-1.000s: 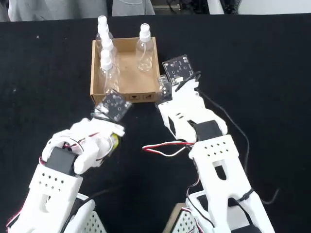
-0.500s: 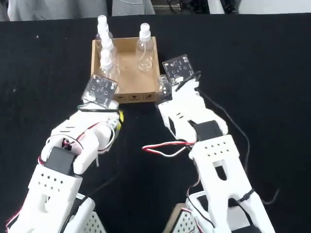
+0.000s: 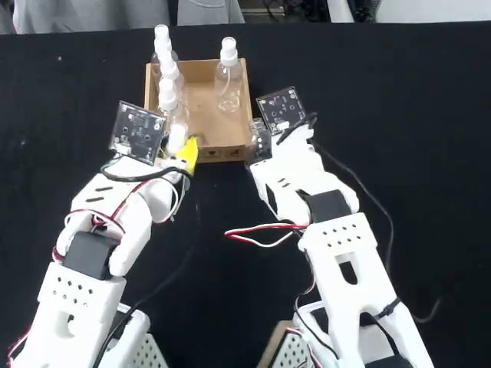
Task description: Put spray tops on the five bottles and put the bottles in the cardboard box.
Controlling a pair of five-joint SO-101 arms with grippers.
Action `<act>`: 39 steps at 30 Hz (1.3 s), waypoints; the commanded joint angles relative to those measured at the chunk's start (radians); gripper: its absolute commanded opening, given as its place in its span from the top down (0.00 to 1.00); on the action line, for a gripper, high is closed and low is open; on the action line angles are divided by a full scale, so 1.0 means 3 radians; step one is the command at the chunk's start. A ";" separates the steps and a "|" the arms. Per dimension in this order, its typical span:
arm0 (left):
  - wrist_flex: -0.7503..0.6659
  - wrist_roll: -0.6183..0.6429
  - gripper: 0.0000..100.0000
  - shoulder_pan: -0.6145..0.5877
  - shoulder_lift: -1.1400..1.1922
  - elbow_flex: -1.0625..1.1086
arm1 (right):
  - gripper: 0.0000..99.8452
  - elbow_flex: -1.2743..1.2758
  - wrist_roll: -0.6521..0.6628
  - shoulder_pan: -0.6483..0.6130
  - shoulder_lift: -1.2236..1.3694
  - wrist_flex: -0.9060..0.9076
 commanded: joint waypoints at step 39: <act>-0.0113 0.1299 0.97 -0.0857 -0.0926 -0.0345 | 0.99 0.0545 0.0036 -0.0537 -0.0959 -0.0312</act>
